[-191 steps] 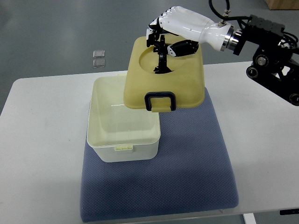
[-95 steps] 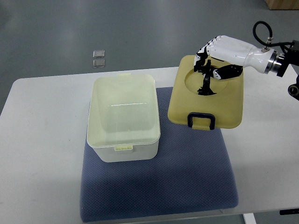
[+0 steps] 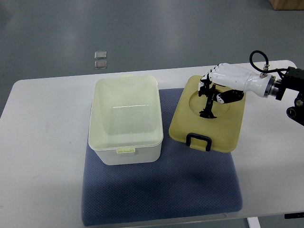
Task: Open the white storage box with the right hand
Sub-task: 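Carry the lid beside the box and lower it onto the cushion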
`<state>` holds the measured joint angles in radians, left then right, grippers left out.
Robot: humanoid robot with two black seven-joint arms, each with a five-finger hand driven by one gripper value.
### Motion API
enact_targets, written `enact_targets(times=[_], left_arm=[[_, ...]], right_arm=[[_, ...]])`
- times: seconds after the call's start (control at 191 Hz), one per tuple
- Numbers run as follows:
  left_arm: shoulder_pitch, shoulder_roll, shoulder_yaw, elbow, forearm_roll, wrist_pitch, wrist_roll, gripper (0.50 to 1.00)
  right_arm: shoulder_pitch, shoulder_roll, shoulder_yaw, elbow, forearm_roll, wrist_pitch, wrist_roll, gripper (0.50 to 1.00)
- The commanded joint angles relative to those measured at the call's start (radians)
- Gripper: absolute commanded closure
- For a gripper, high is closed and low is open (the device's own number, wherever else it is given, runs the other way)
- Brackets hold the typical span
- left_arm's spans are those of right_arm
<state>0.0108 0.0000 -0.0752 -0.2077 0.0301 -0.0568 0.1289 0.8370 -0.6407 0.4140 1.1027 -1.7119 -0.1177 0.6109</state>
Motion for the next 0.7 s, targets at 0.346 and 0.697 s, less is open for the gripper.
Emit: enact_targets(times=[0.346,0.697], left_arm=[[0.000,0.000,0.000,0.010,-0.001,0.000,0.000,0.500],[0.000,0.000,0.000,0.008,-0.001,0.000,0.000,0.500]], right_arm=[[-0.021,0.154,-0.031,0.002,0.000,-0.043,0.000,0.769],[-0.032,0.165,-0.032,0.002,-0.005,-0.034,0.000,0.568]])
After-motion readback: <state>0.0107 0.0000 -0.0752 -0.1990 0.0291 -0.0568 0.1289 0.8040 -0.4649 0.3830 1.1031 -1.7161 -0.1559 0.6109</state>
